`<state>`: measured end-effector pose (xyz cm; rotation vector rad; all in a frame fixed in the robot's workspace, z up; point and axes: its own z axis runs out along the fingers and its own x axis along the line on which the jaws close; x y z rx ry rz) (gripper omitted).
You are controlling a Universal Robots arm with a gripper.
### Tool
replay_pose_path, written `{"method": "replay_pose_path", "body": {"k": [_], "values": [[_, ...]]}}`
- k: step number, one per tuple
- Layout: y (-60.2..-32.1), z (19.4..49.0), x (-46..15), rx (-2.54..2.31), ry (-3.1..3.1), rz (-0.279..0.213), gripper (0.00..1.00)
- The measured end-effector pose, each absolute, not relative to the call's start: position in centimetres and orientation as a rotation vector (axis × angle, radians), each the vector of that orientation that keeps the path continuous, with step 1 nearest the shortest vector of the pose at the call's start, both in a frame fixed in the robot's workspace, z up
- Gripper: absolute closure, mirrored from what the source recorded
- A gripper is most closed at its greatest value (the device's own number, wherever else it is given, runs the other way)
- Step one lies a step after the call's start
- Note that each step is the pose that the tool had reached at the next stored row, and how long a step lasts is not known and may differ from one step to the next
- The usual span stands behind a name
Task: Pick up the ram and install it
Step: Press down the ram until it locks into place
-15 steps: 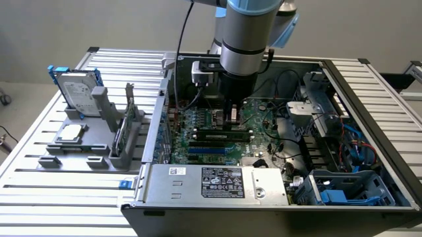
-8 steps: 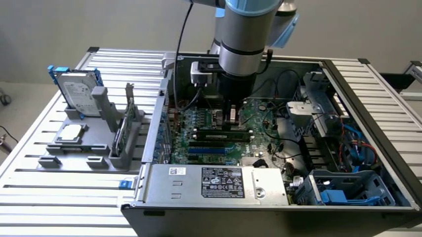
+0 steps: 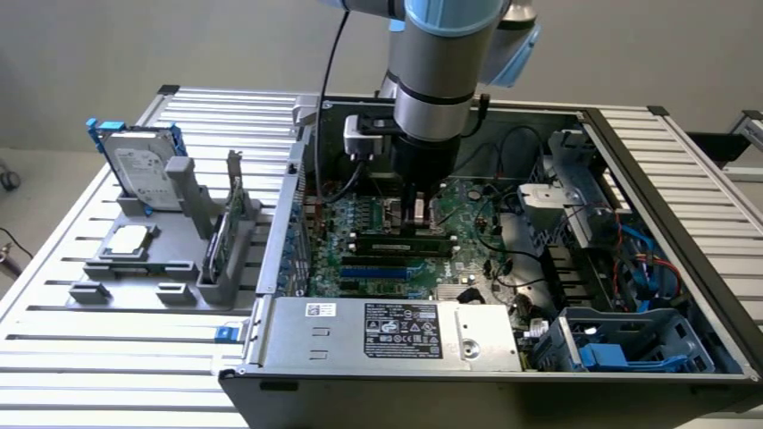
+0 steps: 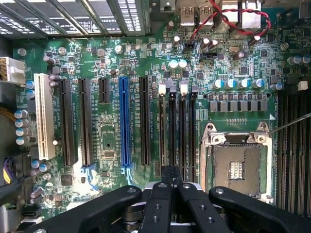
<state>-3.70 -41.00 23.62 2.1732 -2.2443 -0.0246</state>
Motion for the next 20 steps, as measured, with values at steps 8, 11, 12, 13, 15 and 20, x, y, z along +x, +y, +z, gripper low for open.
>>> {"method": "replay_pose_path", "body": {"k": [8, 11, 12, 13, 15, 20], "values": [[-41.0, 23.1, -3.7, 2.173, -2.244, -0.025, 0.89], [-40.9, 22.9, -3.7, 2.173, -2.244, -0.025, 0.89], [-40.9, 22.9, -3.7, 2.173, -2.244, -0.024, 0.89], [-40.9, 22.8, -3.7, 2.172, -2.244, -0.024, 0.89], [-40.9, 22.6, -3.7, 2.173, -2.244, -0.024, 0.89], [-40.9, 22.4, -3.7, 2.173, -2.244, -0.024, 0.89]]}}
